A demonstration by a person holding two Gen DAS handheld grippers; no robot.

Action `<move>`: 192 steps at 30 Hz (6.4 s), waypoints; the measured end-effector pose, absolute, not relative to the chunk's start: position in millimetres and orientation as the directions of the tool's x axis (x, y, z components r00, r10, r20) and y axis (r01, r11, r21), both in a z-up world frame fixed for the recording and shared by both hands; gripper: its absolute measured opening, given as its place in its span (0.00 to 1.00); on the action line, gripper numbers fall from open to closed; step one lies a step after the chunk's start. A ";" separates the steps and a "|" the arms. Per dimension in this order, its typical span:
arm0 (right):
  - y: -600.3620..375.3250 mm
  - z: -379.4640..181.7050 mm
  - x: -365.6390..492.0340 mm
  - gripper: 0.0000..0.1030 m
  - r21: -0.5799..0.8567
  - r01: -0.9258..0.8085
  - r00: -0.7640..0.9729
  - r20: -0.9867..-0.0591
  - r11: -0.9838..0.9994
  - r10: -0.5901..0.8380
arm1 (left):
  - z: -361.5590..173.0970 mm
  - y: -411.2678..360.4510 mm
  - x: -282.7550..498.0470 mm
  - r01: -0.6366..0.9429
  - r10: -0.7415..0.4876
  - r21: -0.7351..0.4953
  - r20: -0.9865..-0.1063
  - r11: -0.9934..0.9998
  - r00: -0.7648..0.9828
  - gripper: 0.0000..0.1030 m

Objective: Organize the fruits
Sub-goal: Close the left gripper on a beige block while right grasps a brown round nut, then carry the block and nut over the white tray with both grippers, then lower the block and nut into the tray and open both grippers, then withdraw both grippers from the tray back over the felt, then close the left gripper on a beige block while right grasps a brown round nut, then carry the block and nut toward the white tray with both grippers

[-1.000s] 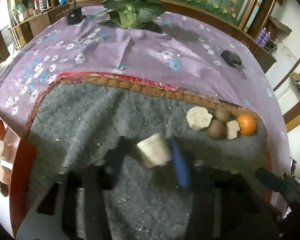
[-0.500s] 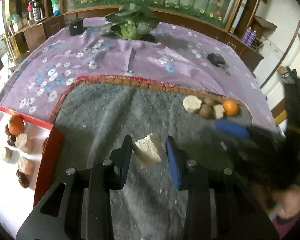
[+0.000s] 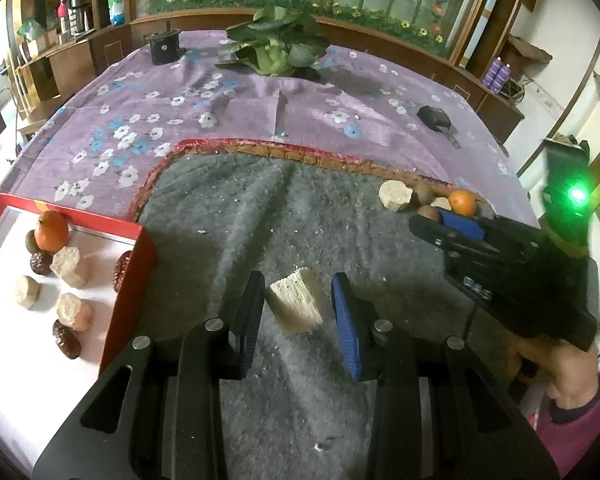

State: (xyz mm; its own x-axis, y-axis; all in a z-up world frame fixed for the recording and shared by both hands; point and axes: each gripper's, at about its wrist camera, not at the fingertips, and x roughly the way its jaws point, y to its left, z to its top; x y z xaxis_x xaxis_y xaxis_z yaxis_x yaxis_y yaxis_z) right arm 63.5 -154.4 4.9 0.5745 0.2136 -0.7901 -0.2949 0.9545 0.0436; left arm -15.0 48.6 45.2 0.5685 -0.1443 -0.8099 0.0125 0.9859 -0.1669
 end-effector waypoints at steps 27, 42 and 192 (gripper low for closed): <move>-13.3 57.1 -45.5 0.24 0.179 -0.550 0.524 -0.687 0.816 0.504 | 81.3 187.9 -120.7 -0.237 0.039 -0.150 -0.767 0.960 0.641 0.33; 78.2 48.2 -33.6 0.24 0.173 -0.680 0.407 -0.720 0.713 0.563 | 47.0 235.6 -120.4 -0.329 0.064 -0.162 -0.812 0.930 0.580 0.33; -81.9 50.2 -32.3 0.21 0.164 -0.472 0.566 -0.697 0.866 0.440 | 74.8 91.0 -61.6 -0.041 -0.088 -0.144 -0.780 0.989 0.619 0.29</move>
State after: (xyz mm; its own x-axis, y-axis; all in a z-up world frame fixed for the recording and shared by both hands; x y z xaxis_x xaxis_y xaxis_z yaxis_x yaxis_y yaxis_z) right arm -32.3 -81.9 50.2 0.5659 0.4401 -0.6971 -0.4720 0.8663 0.1637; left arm -61.6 91.0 74.8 0.6195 -0.0880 -0.7801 -0.0408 0.9887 -0.1439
